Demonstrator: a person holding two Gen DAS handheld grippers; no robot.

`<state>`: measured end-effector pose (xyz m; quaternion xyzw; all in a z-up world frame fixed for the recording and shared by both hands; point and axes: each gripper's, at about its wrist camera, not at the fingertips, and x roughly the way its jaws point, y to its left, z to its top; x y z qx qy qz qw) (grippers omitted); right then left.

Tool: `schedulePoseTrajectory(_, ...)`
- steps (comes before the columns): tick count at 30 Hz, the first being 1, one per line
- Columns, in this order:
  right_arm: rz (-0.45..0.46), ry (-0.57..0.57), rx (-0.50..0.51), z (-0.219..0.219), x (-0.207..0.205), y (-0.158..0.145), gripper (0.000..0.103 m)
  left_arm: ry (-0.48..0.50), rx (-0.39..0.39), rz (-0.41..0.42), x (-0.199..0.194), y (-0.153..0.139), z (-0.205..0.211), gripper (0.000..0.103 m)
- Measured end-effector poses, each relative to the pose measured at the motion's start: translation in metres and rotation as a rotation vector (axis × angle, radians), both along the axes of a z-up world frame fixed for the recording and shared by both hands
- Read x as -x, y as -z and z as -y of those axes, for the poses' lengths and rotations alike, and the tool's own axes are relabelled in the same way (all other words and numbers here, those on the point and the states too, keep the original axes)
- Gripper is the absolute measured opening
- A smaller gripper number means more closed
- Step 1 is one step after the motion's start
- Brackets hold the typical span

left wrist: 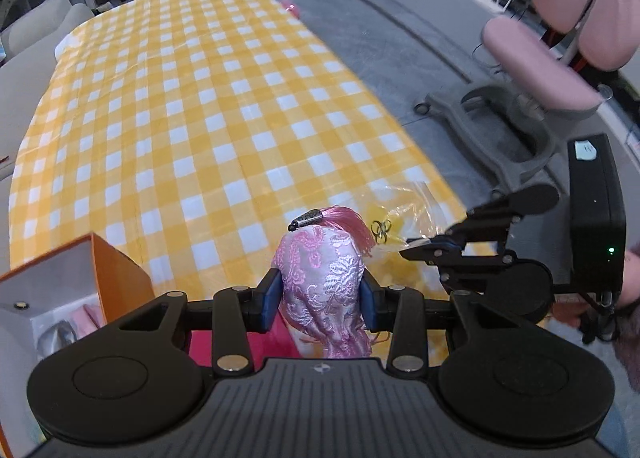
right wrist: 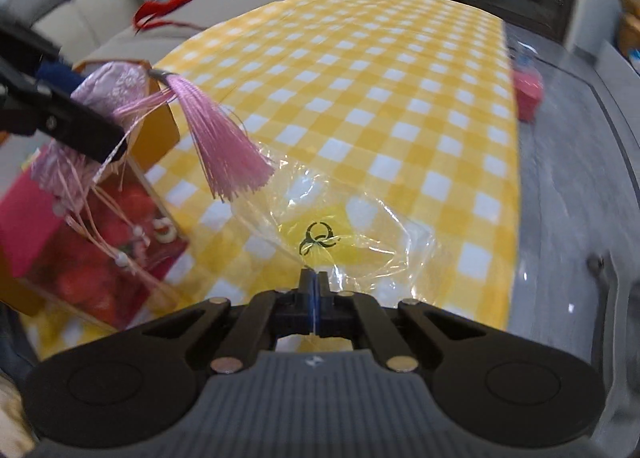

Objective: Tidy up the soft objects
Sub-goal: 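Grasp the clear plastic bag with the right gripper while the left gripper holds the doll, then carry the doll and plastic bag with both grippers over the white box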

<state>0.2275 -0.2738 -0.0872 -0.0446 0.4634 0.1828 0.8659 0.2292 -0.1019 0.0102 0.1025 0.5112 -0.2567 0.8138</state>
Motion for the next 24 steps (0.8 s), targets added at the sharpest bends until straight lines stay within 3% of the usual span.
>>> schedulePoseTrajectory(13, -0.021, 0.183, -0.128, -0.014, 0.104, -0.045, 0.0, -0.059, 0.073, 0.086, 0.093, -0.03, -0.036, 0.045)
schedulePoseTrajectory(24, 0.008, 0.171, -0.245, -0.06, 0.154, -0.08, 0.0, -0.203, 0.115, 0.157, 0.136, -0.048, -0.1, 0.045)
